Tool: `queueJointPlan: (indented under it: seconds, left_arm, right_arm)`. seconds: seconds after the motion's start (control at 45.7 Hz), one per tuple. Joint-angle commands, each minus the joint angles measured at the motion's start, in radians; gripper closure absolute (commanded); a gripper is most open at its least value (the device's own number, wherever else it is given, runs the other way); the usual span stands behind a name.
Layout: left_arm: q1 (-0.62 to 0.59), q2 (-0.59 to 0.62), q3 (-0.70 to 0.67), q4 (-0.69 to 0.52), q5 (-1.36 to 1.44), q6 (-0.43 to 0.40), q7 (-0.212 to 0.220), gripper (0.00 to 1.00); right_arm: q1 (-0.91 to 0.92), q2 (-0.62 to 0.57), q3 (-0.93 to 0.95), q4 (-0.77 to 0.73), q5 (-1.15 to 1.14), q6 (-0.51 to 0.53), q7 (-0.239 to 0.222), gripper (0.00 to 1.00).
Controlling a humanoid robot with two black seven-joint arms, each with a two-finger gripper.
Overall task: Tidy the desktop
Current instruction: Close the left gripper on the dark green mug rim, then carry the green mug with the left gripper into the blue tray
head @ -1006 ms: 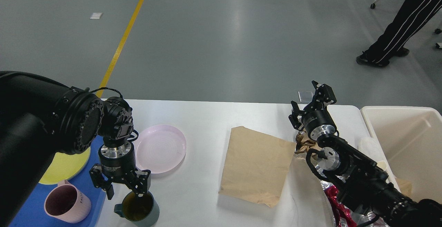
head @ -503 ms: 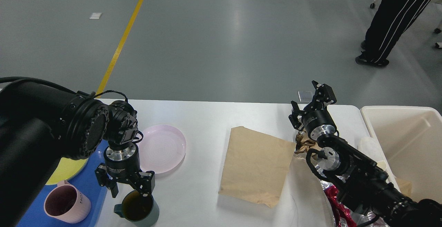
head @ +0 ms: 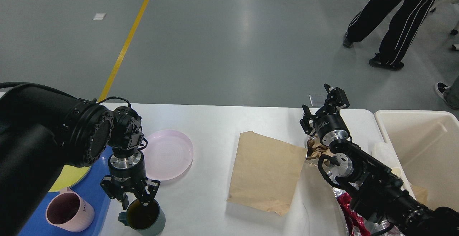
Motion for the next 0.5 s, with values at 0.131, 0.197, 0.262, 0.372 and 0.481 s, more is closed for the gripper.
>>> queueJointPlan:
  seconds: [0.131, 0.197, 0.262, 0.372, 0.481]
  left_arm:
    - [-0.008, 0.006, 0.004, -0.012, -0.069, -0.053, 0.05, 0.86]
    - [-0.011, 0.006, 0.004, -0.012, -0.078, -0.053, 0.05, 0.92]
    - [-0.011, 0.008, 0.004, -0.012, -0.078, -0.053, 0.052, 0.96]
    - [-0.021, 0.014, 0.006, -0.013, -0.08, -0.053, 0.05, 1.0]
    - [-0.043, 0.025, 0.006, -0.013, -0.081, -0.053, 0.049, 1.0]
  right_arm:
    - [0.0, 0.0, 0.0, 0.0, 0.0, 0.0, -0.001, 0.0]
    - [0.0, 0.0, 0.0, 0.0, 0.0, 0.0, -0.001, 0.0]
    - [0.0, 0.0, 0.001, 0.0, 0.0, 0.0, -0.001, 0.0]
    - [0.0, 0.0, 0.0, 0.0, 0.0, 0.0, -0.001, 0.0]
    - [0.0, 0.0, 0.0, 0.0, 0.0, 0.0, 0.0, 0.0]
